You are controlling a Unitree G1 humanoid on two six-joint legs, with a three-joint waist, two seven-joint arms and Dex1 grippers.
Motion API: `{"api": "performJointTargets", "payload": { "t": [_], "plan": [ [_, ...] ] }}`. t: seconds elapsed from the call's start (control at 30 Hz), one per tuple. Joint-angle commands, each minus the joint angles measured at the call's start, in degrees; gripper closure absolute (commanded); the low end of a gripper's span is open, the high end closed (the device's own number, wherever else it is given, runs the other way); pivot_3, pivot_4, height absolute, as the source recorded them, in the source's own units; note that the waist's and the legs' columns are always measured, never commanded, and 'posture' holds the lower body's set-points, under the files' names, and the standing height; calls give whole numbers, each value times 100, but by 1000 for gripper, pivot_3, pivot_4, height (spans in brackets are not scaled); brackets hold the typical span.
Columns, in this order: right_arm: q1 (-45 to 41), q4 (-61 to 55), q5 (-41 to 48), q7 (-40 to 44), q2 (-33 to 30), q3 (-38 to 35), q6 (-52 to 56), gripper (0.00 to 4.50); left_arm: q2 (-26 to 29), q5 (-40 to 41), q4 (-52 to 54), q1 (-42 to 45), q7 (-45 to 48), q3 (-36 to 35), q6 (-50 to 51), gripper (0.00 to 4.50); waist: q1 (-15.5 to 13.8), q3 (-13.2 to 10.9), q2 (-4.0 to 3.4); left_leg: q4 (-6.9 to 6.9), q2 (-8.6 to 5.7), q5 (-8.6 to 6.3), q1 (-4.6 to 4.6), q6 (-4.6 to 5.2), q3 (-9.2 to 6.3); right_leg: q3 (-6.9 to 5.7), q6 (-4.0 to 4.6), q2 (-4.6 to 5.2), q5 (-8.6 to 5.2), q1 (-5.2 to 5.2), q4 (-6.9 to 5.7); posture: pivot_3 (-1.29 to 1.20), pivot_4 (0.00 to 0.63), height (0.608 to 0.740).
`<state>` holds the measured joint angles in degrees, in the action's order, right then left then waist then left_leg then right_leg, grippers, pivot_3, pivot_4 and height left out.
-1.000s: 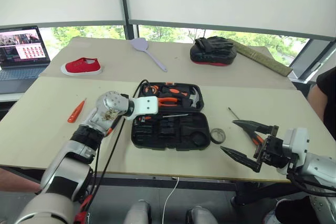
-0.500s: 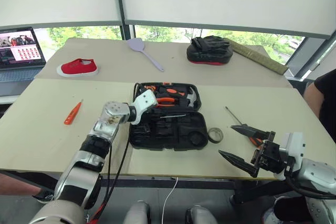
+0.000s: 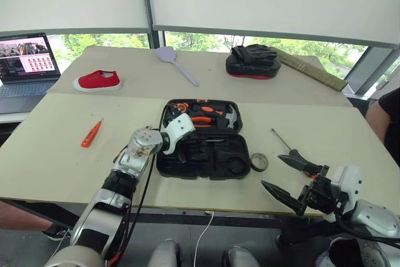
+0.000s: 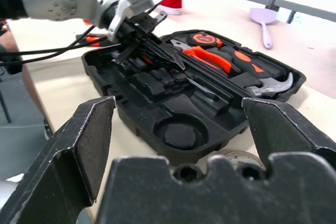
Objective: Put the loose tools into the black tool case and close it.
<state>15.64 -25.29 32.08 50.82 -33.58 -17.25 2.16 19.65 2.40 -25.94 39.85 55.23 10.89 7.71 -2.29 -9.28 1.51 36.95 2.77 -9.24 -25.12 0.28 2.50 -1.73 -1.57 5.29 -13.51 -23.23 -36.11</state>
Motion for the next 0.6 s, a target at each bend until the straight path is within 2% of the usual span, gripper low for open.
{"api": "performJointTargets", "payload": {
  "t": [0.03,0.17,0.3,0.43,0.57,0.6],
  "plan": [
    [250,64,58,-224,99,-755,-292,0,285,1045,163,53,1110,-699,-607,2984,10,0,0,-1,1,0,-5,0,0,0,6,-1,3,-6,0,0,150,740],
    [563,574,-65,-537,400,-1383,-586,0,704,1510,170,-75,1880,-1083,-1211,1601,21,1,-1,-3,4,0,-3,0,0,-1,28,-4,14,-7,-1,0,150,740],
    [1069,1370,-458,-614,639,-1732,-1047,0,1183,2053,784,-934,2626,-1352,-1223,61,33,12,-20,-5,1,-1,3,1,4,5,27,1,11,-1,3,0,150,740],
    [1422,1865,-699,-611,724,-1822,-1372,0,1201,2751,1741,-2121,2350,-1934,-980,61,86,10,-24,-10,8,-3,4,2,4,8,45,2,0,-4,3,0,150,740],
    [1328,1991,-805,-713,577,-1793,-1339,0,1262,2842,2256,-3038,2084,-2167,-942,61,161,10,-31,-10,16,-8,19,-7,1,24,43,11,-23,1,1,0,150,740],
    [1264,1939,-832,-762,485,-1764,-1189,0,1272,2879,2364,-3147,2002,-2213,-915,61,166,9,-32,-10,16,-30,29,-43,0,32,41,12,-20,4,0,0,150,740]
  ]
}}
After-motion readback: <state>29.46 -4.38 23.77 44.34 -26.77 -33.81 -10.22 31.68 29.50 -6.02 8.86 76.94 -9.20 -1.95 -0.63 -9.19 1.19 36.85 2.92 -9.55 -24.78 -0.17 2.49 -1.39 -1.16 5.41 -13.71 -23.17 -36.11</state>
